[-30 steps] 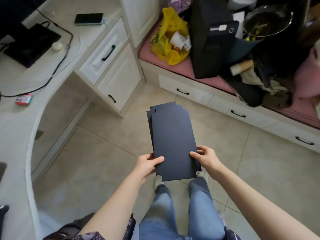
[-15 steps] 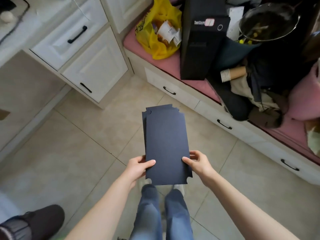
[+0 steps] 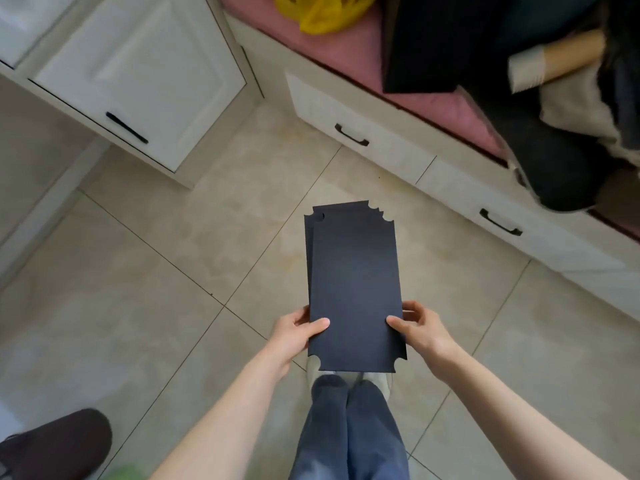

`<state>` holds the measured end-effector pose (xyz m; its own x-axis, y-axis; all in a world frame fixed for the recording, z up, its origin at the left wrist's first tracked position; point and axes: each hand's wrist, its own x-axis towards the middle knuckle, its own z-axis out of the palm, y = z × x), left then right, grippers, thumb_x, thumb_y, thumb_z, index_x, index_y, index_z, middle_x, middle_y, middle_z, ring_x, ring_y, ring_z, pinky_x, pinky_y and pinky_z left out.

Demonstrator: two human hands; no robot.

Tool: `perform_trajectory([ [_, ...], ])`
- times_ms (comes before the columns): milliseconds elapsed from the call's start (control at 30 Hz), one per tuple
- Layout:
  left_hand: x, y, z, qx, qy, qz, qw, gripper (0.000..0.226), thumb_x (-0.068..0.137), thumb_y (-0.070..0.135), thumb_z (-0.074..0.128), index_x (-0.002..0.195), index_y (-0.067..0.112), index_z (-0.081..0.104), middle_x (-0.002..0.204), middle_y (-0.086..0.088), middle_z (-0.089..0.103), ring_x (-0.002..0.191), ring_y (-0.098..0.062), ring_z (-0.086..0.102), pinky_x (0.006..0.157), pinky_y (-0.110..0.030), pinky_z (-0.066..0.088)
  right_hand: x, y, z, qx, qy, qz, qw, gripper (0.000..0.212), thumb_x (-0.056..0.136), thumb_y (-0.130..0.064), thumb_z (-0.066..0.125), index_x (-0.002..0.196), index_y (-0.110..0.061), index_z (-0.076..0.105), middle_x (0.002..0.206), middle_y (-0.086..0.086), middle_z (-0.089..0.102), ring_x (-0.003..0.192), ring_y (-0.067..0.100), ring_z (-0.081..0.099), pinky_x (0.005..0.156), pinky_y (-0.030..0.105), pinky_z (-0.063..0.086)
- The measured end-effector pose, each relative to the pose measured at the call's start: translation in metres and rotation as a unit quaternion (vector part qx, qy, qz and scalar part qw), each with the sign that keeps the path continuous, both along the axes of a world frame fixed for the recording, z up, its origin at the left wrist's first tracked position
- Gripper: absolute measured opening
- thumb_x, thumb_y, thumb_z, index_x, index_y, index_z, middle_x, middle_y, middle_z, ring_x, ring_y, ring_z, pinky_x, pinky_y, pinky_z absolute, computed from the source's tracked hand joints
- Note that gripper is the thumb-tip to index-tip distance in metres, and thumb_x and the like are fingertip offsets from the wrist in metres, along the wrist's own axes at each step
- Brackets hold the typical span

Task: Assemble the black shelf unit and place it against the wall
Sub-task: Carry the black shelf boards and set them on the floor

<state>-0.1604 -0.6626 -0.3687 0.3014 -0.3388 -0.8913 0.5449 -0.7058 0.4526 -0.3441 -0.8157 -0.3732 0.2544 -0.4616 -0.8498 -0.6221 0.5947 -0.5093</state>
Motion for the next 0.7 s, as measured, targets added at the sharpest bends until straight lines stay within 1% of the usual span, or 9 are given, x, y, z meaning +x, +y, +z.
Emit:
perform_trajectory([
  [133, 0.006, 0.004, -0.078, 0.006, -0.004, -0.01, 1.0, 0.037, 0.094, 0.012, 0.07, 0.129, 0.019, 0.062, 0.115, 0.006, 0.073, 0.104, -0.011, 0.07, 0.087, -0.024, 0.056, 0.006, 0.005, -0.077, 0.002, 0.009, 0.011, 1.0, 0.022, 0.093, -0.01, 0.066, 0.113, -0.014, 0.056, 0.108, 0.007, 0.066, 0.098, 0.024, 0.067, 0.088, 0.039, 0.055],
  [167, 0.007, 0.005, -0.097, 0.01, -0.004, -0.013, 1.0, 0.036, 0.094, 0.011, 0.07, 0.128, 0.019, 0.063, 0.115, 0.005, 0.073, 0.105, -0.012, 0.07, 0.088, -0.025, 0.056, 0.008, 0.007, -0.096, 0.001, 0.013, 0.016, 1.0, 0.022, 0.093, -0.011, 0.066, 0.113, -0.014, 0.056, 0.108, 0.007, 0.066, 0.098, 0.023, 0.067, 0.089, 0.039, 0.055],
  [267, 0.009, 0.009, -0.148, 0.018, -0.001, -0.021, 1.0, 0.031, 0.094, 0.011, 0.07, 0.123, 0.018, 0.065, 0.111, 0.006, 0.074, 0.1, -0.01, 0.071, 0.083, -0.023, 0.058, 0.011, 0.01, -0.15, 0.001, 0.019, 0.021, 1.0, 0.02, 0.094, -0.01, 0.065, 0.112, -0.014, 0.057, 0.108, 0.006, 0.066, 0.096, 0.021, 0.067, 0.087, 0.036, 0.055],
  [300, 0.011, 0.009, -0.164, 0.022, -0.002, -0.024, 0.999, 0.031, 0.094, 0.012, 0.07, 0.125, 0.017, 0.065, 0.112, 0.004, 0.073, 0.102, -0.012, 0.07, 0.086, -0.025, 0.058, 0.013, 0.011, -0.167, 0.004, 0.022, 0.022, 1.0, 0.02, 0.094, -0.01, 0.065, 0.111, -0.015, 0.057, 0.108, 0.006, 0.066, 0.096, 0.02, 0.066, 0.087, 0.037, 0.055],
  [367, 0.015, 0.009, -0.198, 0.032, -0.004, -0.031, 0.999, 0.036, 0.094, 0.012, 0.069, 0.13, 0.012, 0.063, 0.119, -0.001, 0.071, 0.109, -0.017, 0.068, 0.097, -0.034, 0.055, 0.017, 0.012, -0.201, 0.006, 0.026, 0.028, 0.999, 0.022, 0.093, -0.01, 0.066, 0.112, -0.015, 0.057, 0.108, 0.007, 0.066, 0.098, 0.022, 0.066, 0.09, 0.039, 0.055],
  [467, 0.022, 0.006, -0.239, 0.045, 0.0, -0.04, 0.998, 0.041, 0.095, 0.013, 0.068, 0.136, 0.009, 0.06, 0.126, -0.004, 0.069, 0.114, -0.022, 0.066, 0.104, -0.04, 0.052, 0.024, 0.011, -0.243, 0.009, 0.031, 0.031, 0.999, 0.025, 0.094, -0.01, 0.066, 0.117, -0.011, 0.057, 0.11, 0.009, 0.066, 0.1, 0.025, 0.066, 0.091, 0.042, 0.055],
  [567, 0.03, 0.003, -0.282, 0.046, 0.005, -0.043, 0.998, 0.043, 0.096, 0.014, 0.068, 0.137, 0.009, 0.059, 0.127, -0.004, 0.068, 0.112, -0.021, 0.066, 0.1, -0.038, 0.054, 0.034, 0.008, -0.285, 0.011, 0.039, 0.03, 0.999, 0.026, 0.094, -0.009, 0.065, 0.118, -0.01, 0.056, 0.113, 0.011, 0.065, 0.1, 0.027, 0.066, 0.089, 0.041, 0.056],
  [667, 0.04, -0.005, -0.319, 0.036, 0.01, -0.044, 0.998, 0.043, 0.095, 0.013, 0.068, 0.137, 0.008, 0.059, 0.123, -0.003, 0.069, 0.104, -0.015, 0.068, 0.088, -0.029, 0.055, 0.043, 0.001, -0.32, 0.005, 0.044, 0.031, 0.999, 0.027, 0.095, -0.01, 0.064, 0.121, -0.01, 0.056, 0.116, 0.009, 0.064, 0.097, 0.021, 0.065, 0.076, 0.03, 0.055],
  [700, 0.042, -0.008, -0.329, 0.034, 0.011, -0.042, 0.999, 0.044, 0.095, 0.012, 0.068, 0.138, 0.008, 0.059, 0.124, -0.003, 0.069, 0.105, -0.016, 0.068, 0.088, -0.028, 0.055, 0.045, -0.001, -0.33, 0.002, 0.045, 0.031, 0.999, 0.028, 0.096, -0.011, 0.063, 0.122, -0.01, 0.056, 0.117, 0.009, 0.063, 0.094, 0.018, 0.065, 0.071, 0.026, 0.053],
])
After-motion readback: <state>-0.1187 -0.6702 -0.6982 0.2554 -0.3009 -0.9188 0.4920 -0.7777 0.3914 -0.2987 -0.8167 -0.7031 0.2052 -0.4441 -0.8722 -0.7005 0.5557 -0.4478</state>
